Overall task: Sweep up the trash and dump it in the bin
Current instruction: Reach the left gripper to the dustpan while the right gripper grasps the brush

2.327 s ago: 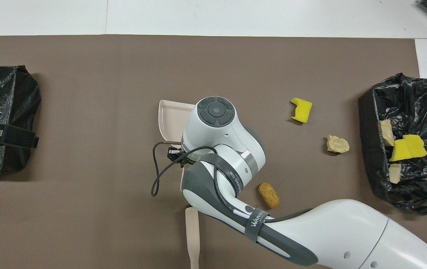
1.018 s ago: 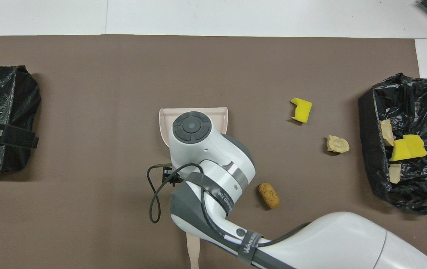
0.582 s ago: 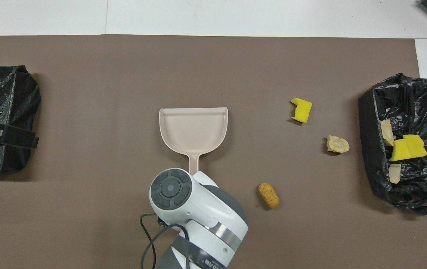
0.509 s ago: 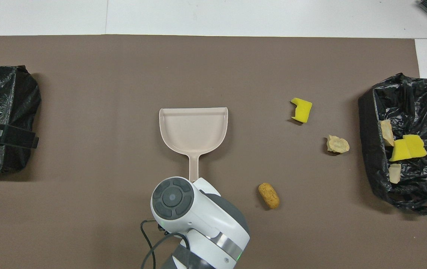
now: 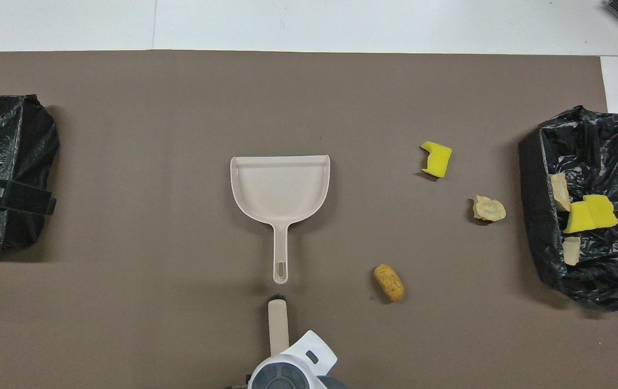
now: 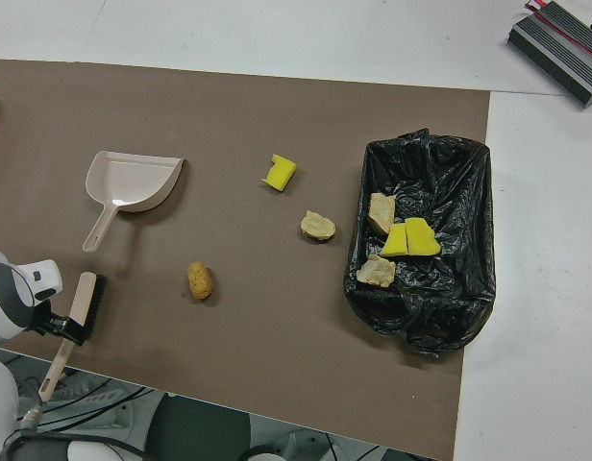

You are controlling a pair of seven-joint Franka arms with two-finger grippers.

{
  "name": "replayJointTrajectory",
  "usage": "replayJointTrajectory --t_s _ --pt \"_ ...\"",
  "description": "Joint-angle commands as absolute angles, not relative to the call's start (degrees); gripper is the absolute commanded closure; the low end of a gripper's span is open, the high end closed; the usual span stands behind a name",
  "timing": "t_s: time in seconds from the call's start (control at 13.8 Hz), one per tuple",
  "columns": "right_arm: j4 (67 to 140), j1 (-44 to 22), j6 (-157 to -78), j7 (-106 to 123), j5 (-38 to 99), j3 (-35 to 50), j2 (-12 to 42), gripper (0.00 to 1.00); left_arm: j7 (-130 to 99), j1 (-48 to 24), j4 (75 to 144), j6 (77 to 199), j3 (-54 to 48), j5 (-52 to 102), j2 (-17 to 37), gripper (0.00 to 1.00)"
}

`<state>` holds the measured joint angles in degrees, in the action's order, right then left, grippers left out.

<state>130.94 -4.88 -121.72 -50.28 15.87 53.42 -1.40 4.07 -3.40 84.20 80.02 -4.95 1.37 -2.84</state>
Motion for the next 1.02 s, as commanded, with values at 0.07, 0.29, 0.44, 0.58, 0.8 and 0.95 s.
replayJointTrajectory --t_s 0.07,0.29,0.44,0.58,0.8,0.95 --pt "136.1 -4.0 -126.3 -46.6 18.0 55.6 -4.6 0.04 4.0 -3.5 83.1 78.4 -5.4 0.9 -2.8 0.00" --pt "136.2 -4.0 -125.8 -42.7 18.3 55.8 -4.6 0.46 4.0 -4.0 86.0 83.6 -6.2 1.3 -3.3 0.00" --pt "135.8 -4.0 -125.8 -42.8 19.5 56.0 -4.2 0.77 3.9 -5.9 88.1 88.6 -6.2 1.3 -2.5 0.00" --pt "135.5 -4.0 -125.8 -43.9 20.8 56.0 -4.0 1.00 1.0 -9.0 93.0 95.1 -6.2 1.3 -1.2 0.00" --pt "133.8 -3.8 -124.9 -43.8 21.2 55.0 -4.6 1.00 -8.9 -15.0 102.3 107.3 -6.2 1.3 -0.8 0.00" --pt "132.3 -3.7 -119.2 -42.6 21.2 51.4 -7.6 1.00 -11.5 -18.3 105.6 111.0 -6.2 1.3 1.2 0.00"
